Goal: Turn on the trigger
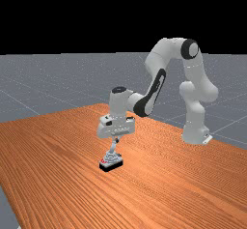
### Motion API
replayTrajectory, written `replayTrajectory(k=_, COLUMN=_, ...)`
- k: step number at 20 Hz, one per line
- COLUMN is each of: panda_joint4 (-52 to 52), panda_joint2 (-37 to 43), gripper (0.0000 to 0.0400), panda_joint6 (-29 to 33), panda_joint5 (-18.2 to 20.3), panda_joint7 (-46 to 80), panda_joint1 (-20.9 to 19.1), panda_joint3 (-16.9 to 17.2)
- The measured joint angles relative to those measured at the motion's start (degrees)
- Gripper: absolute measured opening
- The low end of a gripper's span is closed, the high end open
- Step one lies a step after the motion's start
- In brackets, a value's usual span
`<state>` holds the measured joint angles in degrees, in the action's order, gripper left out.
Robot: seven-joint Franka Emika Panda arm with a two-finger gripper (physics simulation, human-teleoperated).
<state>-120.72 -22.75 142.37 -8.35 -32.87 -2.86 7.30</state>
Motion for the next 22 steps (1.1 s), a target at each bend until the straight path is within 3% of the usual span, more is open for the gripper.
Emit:
replayTrajectory(k=1, panda_joint4=-2.0, panda_joint2=0.92, gripper=0.0001, panda_joint6=3.15, panda_joint5=-0.39, panda_joint7=-1.81, panda_joint1=-0.41, panda_joint3=-0.28)
replayTrajectory(k=2, panda_joint4=-2.01, panda_joint2=1.02, gripper=0.0001, panda_joint6=2.58, panda_joint5=2.17, panda_joint7=-2.2, panda_joint1=-1.29, panda_joint3=-1.1)
replayTrajectory(k=3, panda_joint4=-2.37, panda_joint2=1.16, gripper=0.0, panda_joint6=3.21, panda_joint5=-0.25, panda_joint7=-1.59, panda_joint1=-0.43, panda_joint3=-0.26)
replayTrajectory(k=5, panda_joint4=-2.33, panda_joint2=0.75, gripper=0.0, panda_joint6=5.62, panda_joint5=0.03, panda_joint7=-0.01, panda_joint1=-0.23, panda_joint3=-0.07)
replayTrajectory(k=6, panda_joint4=-0.97, panda_joint2=0.24, gripper=0.0, panda_joint6=2.58, panda_joint5=-2.49, panda_joint7=2.64, panda_joint1=1.35, panda_joint3=1.18)
replayTrajectory(k=9, panda_joint4=-1.32, panda_joint2=0.54, gripper=0.0004, panda_joint6=2.74, panda_joint5=-0.72, panda_joint7=0.5, panda_joint1=0.23, panda_joint3=0.08)
replayTrajectory(k=17, panda_joint4=-2.28, panda_joint2=1.14, gripper=0.0001, panda_joint6=3.12, panda_joint5=-1.23, panda_joint7=0.93, panda_joint1=0.43, panda_joint3=0.09)
replayTrajectory(k=18, panda_joint4=-1.58, panda_joint2=0.99, gripper=0.0001, panda_joint6=0.65, panda_joint5=-1.03, panda_joint7=2.14, panda_joint1=0.73, panda_joint3=0.33)
replayTrajectory(k=21, panda_joint4=-3.39, panda_joint2=2.12, gripper=0.0, panda_joint6=1.13, panda_joint5=-1.33, panda_joint7=2.24, panda_joint1=0.77, panda_joint3=0.51)
replayTrajectory(k=22, panda_joint4=-4.55, panda_joint2=2.58, gripper=0.0, panda_joint6=3.16, panda_joint5=-3.18, panda_joint7=4.4, panda_joint1=1.69, panda_joint3=1.38)
